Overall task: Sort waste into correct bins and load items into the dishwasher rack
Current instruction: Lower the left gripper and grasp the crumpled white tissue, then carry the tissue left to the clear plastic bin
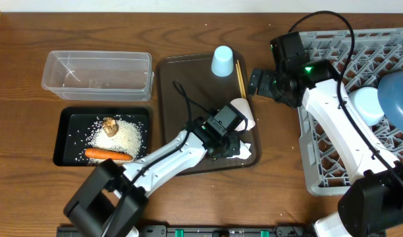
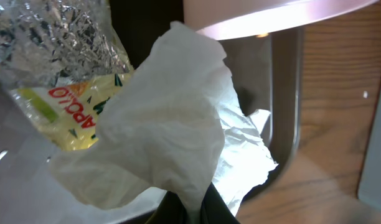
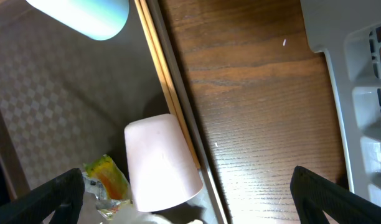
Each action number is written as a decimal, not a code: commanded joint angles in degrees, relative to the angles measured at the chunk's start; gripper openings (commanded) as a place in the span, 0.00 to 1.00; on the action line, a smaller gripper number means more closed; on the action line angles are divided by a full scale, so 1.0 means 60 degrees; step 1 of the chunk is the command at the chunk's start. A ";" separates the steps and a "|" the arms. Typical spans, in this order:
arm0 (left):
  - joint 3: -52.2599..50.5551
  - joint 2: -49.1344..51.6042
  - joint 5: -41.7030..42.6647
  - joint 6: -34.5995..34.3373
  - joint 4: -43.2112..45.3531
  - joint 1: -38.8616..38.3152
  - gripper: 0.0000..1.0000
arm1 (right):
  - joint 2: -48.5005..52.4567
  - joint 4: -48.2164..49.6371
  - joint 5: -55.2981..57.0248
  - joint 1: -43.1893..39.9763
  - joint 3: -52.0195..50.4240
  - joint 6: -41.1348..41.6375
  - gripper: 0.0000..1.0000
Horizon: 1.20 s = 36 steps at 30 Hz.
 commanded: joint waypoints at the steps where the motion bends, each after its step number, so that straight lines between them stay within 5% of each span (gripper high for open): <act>1: 0.0007 -0.0474 0.0095 0.0051 -0.0189 -0.0029 0.06 | -0.0022 -0.0015 0.0004 0.0040 0.0066 0.0113 0.99; 9: 0.0007 -0.1654 -0.0040 0.0055 -0.0780 0.0648 0.06 | -0.0022 -0.0015 0.0000 0.0040 0.0066 0.0117 0.99; 19: 0.0004 -0.2641 -0.0765 0.0168 -0.1701 0.3206 0.06 | -0.0022 -0.0015 0.0000 0.0040 0.0066 0.0117 0.99; 36: 0.0004 -0.2477 -0.2874 -0.0925 0.1308 0.7063 0.06 | -0.0022 -0.0015 0.0000 0.0055 0.0066 0.0117 0.99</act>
